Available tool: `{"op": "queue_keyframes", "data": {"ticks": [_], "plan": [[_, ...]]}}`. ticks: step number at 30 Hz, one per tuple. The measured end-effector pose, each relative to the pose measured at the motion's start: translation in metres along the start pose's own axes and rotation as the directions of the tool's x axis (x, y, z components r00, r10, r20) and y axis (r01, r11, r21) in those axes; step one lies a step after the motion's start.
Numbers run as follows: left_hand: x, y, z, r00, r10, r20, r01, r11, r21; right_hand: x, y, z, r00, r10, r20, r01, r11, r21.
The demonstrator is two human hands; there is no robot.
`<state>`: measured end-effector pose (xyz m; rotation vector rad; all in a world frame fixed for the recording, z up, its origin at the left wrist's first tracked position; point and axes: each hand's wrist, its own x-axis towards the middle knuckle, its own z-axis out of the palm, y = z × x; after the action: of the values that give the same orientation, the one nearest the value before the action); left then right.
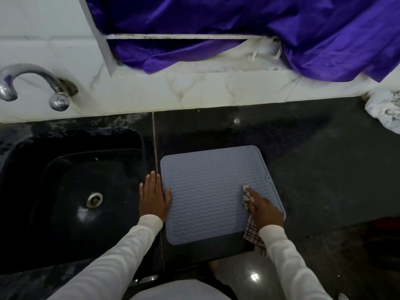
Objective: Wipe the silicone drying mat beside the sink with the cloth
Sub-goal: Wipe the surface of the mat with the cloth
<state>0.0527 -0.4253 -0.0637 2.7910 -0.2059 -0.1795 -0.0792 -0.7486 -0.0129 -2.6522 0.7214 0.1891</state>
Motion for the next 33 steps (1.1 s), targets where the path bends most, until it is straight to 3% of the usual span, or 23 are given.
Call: {"op": "queue_keyframes", "data": {"ticks": [8,23,29,33], "plan": [[-0.001,0.003,-0.001,1.000,-0.021,0.005,0.021,0.999,0.033,0.024,0.046,-0.036,0.966,0.256,-0.031,-0.255,0.966,0.040],[-0.003,0.005,-0.003,1.000,-0.014,-0.002,0.014,1.000,0.002,0.021,0.033,-0.038,0.960,0.280,0.018,-0.279,0.945,0.168],[-0.002,0.002,0.001,1.000,-0.015,-0.012,0.015,0.999,-0.049,-0.012,-0.069,-0.010,0.997,-0.026,0.073,-0.008,0.902,0.432],[-0.002,-0.001,0.003,1.000,-0.017,-0.009,0.017,0.999,-0.031,-0.041,-0.151,0.030,0.933,-0.317,0.171,0.217,0.875,0.433]]}}
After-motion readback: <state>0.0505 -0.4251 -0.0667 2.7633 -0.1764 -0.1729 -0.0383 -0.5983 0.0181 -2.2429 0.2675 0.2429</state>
